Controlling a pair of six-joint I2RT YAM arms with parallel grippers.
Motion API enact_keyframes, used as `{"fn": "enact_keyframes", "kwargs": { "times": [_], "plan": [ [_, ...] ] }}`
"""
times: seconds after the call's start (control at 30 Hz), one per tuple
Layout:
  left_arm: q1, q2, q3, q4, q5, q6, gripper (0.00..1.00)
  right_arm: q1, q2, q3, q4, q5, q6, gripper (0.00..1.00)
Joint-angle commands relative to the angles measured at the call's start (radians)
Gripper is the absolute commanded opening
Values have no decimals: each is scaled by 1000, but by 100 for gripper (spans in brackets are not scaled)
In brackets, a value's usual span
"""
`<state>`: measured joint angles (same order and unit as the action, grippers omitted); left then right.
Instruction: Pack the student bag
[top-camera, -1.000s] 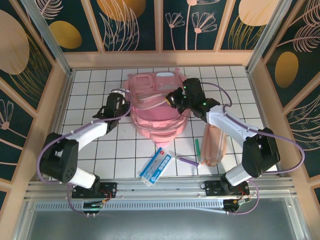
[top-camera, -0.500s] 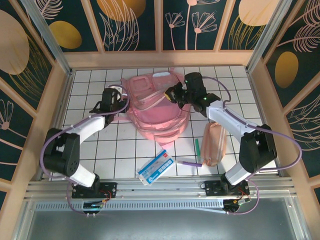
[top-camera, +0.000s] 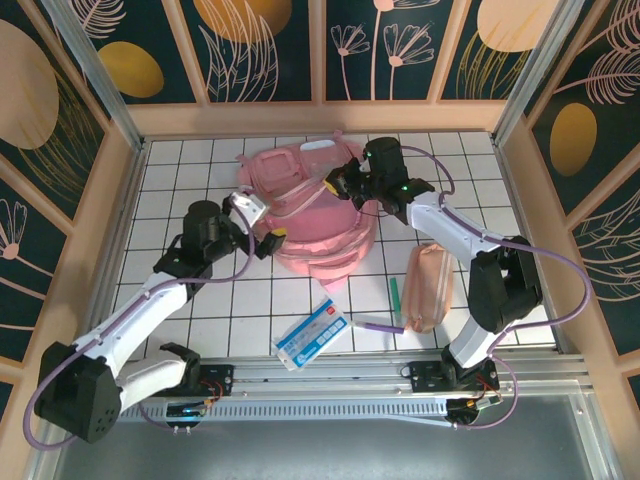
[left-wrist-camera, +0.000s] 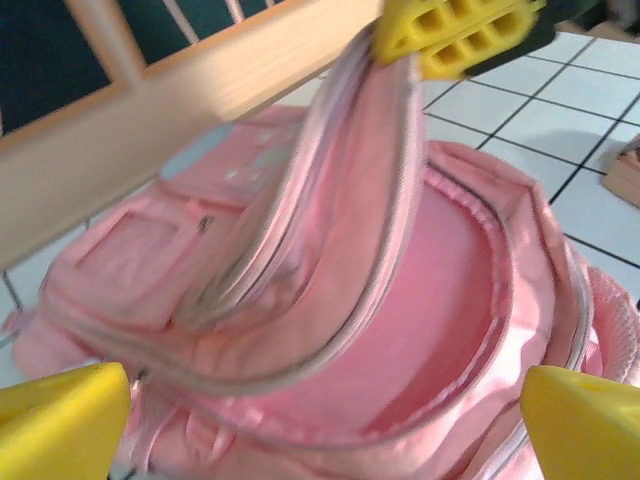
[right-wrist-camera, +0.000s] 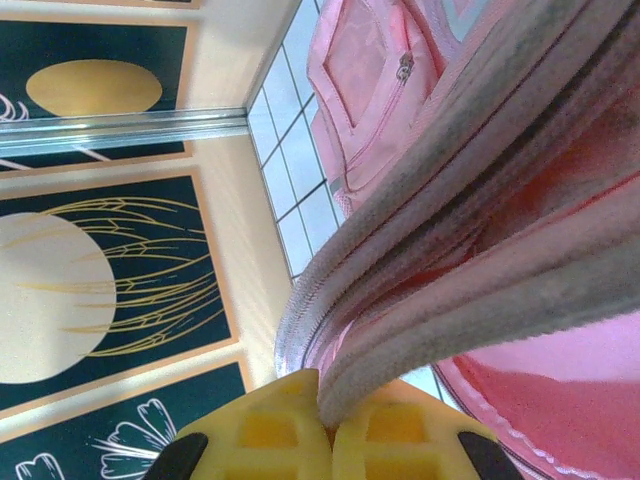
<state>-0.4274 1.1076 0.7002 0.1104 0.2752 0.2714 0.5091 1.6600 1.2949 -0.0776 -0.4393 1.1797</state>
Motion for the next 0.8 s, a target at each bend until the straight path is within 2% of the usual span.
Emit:
{"fn": "enact_keyframes", "kwargs": {
  "times": [0.0,0.1,0.23,0.37,0.4,0.5,0.6,0.67,0.77],
  "plan": [
    [-43,122,119,3,-92,157,99,-2,3,47,82,-45,-7,0],
    [-58,224,192,20,-154,190,99,0,-2,38,108,-50,12,0],
    [-104,344,267,41,-303,265,99,2,4,47,95,-65,28,0],
    [-127,460,317,88,-314,322,99,3,1,46,107,-72,37,0],
    [-128,481,321,109,-327,327,93,-1,6,56,92,-77,33,0],
    [-126,530,363,126,-390,324,51,-15,13,84,33,-87,10,2],
    [-122,567,427,99,-453,294,15,-17,3,123,-101,-73,-160,30],
    [-117,576,454,78,-489,265,1,-17,-37,117,-242,-11,-354,38],
    [-102,565,458,63,-505,223,0,-18,-162,6,-388,167,-619,42]
  ]
}}
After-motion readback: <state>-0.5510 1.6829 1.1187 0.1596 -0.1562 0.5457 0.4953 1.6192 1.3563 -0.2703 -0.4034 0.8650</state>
